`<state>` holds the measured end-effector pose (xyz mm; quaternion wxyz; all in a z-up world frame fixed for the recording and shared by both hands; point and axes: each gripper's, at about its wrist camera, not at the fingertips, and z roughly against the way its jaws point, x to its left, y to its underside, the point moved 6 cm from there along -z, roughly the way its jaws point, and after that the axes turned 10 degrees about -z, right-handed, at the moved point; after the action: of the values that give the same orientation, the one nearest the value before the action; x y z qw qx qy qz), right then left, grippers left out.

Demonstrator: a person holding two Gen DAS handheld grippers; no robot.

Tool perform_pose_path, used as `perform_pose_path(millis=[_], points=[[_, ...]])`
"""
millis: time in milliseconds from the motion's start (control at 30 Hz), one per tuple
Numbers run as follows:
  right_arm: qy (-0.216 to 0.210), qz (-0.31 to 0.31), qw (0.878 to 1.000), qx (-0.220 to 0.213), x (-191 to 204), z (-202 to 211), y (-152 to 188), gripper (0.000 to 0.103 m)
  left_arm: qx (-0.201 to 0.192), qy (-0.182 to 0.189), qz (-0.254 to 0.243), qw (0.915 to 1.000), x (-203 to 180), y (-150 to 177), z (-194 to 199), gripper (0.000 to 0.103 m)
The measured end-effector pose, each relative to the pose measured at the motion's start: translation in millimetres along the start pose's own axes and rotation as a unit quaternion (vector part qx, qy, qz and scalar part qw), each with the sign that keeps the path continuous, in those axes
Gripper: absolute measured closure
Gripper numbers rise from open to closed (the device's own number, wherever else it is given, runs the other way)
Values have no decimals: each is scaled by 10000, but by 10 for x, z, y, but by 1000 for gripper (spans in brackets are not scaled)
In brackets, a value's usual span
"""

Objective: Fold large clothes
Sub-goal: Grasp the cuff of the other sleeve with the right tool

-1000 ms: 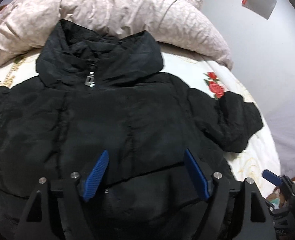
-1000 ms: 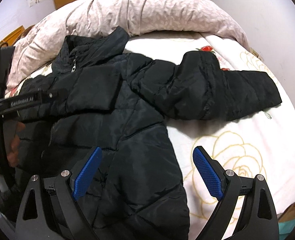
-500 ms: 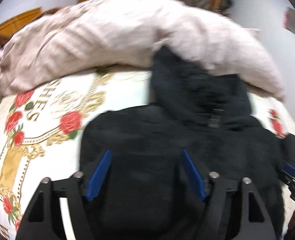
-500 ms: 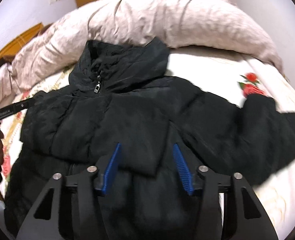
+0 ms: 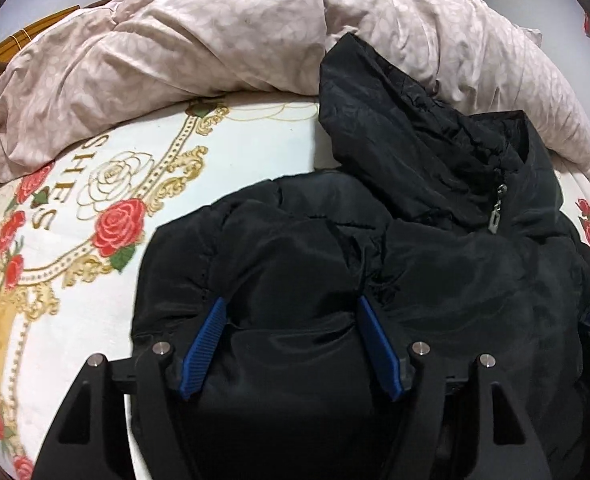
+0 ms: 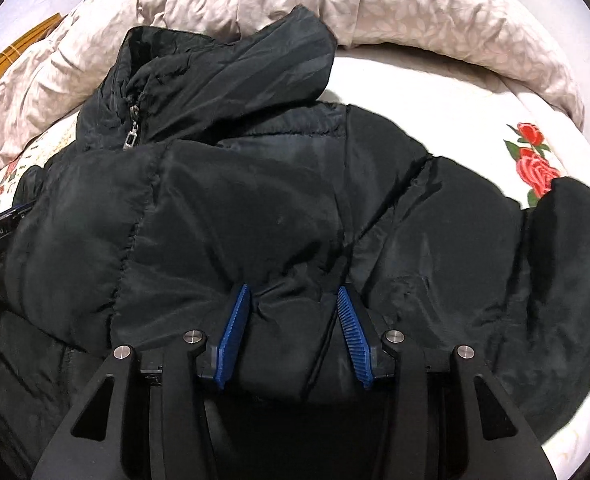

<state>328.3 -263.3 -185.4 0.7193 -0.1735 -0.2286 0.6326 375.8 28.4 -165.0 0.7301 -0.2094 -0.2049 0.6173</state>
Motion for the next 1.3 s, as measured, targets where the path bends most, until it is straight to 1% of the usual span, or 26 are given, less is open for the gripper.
perform_pose_path(millis=[100, 167, 200, 267, 300, 433, 500, 533, 600, 700, 867, 1133, 1233, 1300], points=[[-18, -89, 9997, -230, -91, 351, 23, 56, -120, 146, 45, 9998, -7, -42, 292, 34], [21, -150, 9992, -376, -176, 603, 70, 55, -285, 165, 10, 9995, -66, -33, 582, 34], [22, -209, 9987, -455, -241, 762, 121, 55, -326, 177, -19, 9993, -113, -14, 700, 34], [9, -304, 9982, -509, -344, 955, 187, 54, -354, 288, -108, 9989, -245, 58, 932, 32], [10, -396, 9976, -559, -425, 1087, 248, 51, -360, 329, -168, 9987, -333, 107, 1046, 32], [-18, -713, 9954, -643, -704, 1389, 412, 44, -394, 592, -356, 9968, -676, 285, 1372, 32], [-16, -849, 9944, -631, -872, 1459, 486, 39, -392, 689, -375, 9962, -821, 339, 1457, 32], [-15, -920, 9938, -626, -942, 1480, 512, 39, -377, 729, -379, 9959, -891, 359, 1481, 32], [58, -1055, 9926, -604, -1115, 1485, 549, 39, -331, 838, -410, 9951, -1043, 364, 1482, 32], [161, -1356, 9890, -570, -1428, 1446, 554, 39, -281, 924, -617, 9934, -1270, 323, 1432, 32], [256, -1830, 9814, -520, -1920, 1317, 517, 39, -240, 1029, -794, 9912, -1567, 185, 1221, 32], [500, -2720, 9599, -449, -2834, 903, 390, 38, -81, 1173, -1031, 9877, -1986, 41, 667, 32], [547, -3110, 9479, -417, -3171, 729, 359, 38, 27, 1228, -1055, 9868, -2119, 10, 449, 32], [552, -3348, 9398, -407, -3366, 627, 351, 38, 30, 1219, -1089, 9865, -2192, -6, 350, 32]])
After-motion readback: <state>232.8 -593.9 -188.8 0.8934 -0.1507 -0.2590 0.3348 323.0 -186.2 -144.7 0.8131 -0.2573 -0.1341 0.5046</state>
